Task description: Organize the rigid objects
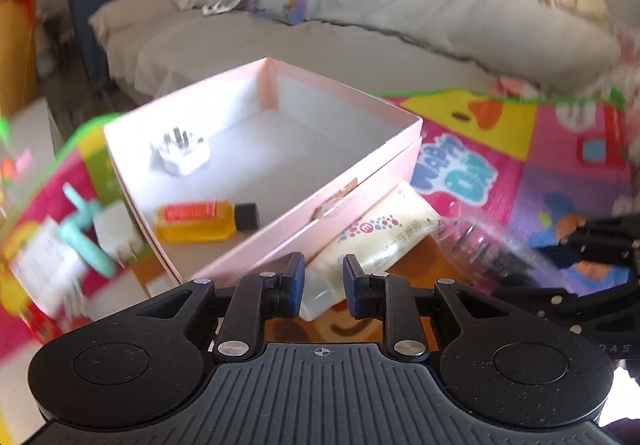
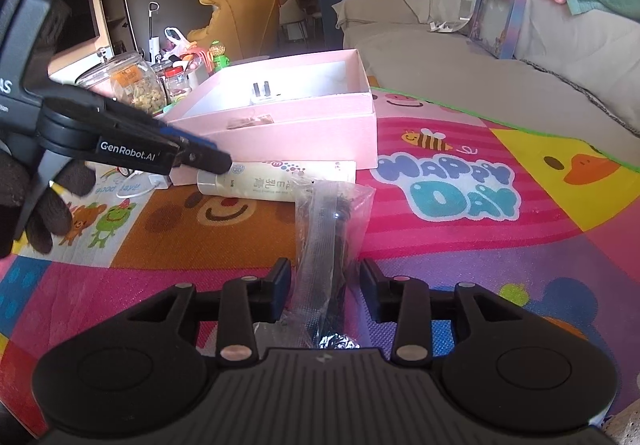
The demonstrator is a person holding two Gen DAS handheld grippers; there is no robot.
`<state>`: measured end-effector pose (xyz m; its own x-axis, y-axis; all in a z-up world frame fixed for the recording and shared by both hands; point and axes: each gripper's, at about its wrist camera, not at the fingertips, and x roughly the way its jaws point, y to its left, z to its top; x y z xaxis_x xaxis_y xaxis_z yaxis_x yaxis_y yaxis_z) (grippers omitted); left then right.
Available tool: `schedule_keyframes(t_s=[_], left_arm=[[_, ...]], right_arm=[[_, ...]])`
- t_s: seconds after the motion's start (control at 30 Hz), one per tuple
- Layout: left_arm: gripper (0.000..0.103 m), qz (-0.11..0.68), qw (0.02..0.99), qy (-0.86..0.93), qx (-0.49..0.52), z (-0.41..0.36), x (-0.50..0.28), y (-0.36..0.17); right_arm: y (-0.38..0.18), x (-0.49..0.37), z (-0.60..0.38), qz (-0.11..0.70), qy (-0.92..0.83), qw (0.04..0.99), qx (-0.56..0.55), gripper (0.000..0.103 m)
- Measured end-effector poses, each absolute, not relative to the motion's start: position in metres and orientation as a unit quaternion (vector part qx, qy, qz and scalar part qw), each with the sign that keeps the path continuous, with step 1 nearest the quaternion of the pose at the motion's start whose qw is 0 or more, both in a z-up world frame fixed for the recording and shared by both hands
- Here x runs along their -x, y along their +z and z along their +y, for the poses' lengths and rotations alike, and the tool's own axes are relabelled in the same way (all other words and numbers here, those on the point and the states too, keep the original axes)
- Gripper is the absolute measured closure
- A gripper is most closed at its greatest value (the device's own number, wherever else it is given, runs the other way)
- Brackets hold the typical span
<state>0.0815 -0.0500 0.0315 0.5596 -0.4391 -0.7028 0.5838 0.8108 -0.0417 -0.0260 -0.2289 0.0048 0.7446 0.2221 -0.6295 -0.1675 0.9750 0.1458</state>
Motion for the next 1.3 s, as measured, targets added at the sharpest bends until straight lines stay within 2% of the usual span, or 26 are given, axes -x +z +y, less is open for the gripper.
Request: schedule_keyframes(t_s=[0.1, 0.23, 0.37, 0.5, 0.6, 0.8, 0.97, 1.13, 1.2, 1.27, 1.3], left_arm=[[0.071, 0.377, 0.862, -0.329, -0.076, -0.050, -0.076, 0.034], [0.071, 0.380, 0.842, -0.366, -0.113, -0.071, -0.056, 0.037], [0.071, 0.308, 0.864, -0.334, -0.217, -0.092, -0.041, 0.040], [0.069, 0.325, 0.860, -0.311, -0.241, -0.097, -0.047, 0.035], [0.070, 0.335, 0.874, -0.285, -0.205, -0.081, -0.049, 0.036], [0.070, 0.374, 0.887, -0.270, -0.008, -0.022, -0.054, 0.029], [0.071, 0.372, 0.890, -0.264, -0.017, -0.015, -0.054, 0.025], [0.071, 0.360, 0.893, -0.267, 0.018, -0.003, -0.060, 0.027], [0.071, 0.364, 0.889, -0.275, 0.037, -0.003, -0.064, 0.022], [0.071, 0.364, 0.885, -0.285, 0.049, -0.004, -0.067, 0.016], [0.066, 0.362, 0.886, -0.286, 0.051, -0.005, -0.066, 0.014]], right_arm=[[0.009, 0.026, -0.238, 0.339, 0.090, 0.935, -0.049, 0.057], [0.010, 0.024, -0.249, 0.340, 0.077, 0.936, -0.059, 0.050], [0.006, 0.024, -0.247, 0.347, 0.080, 0.933, -0.060, 0.050], [0.005, 0.026, -0.243, 0.345, 0.082, 0.934, -0.049, 0.048], [0.004, 0.027, -0.246, 0.342, 0.084, 0.934, -0.057, 0.048], [0.020, 0.015, -0.259, 0.315, 0.084, 0.939, -0.105, 0.048], [0.023, -0.036, -0.255, 0.344, 0.120, 0.918, -0.156, 0.046], [0.010, -0.081, -0.233, 0.386, 0.135, 0.902, -0.137, 0.046], [0.009, -0.085, -0.225, 0.387, 0.157, 0.901, -0.118, 0.041], [0.010, -0.083, -0.217, 0.390, 0.181, 0.898, -0.098, 0.040], [0.010, -0.080, -0.215, 0.390, 0.191, 0.896, -0.093, 0.040]])
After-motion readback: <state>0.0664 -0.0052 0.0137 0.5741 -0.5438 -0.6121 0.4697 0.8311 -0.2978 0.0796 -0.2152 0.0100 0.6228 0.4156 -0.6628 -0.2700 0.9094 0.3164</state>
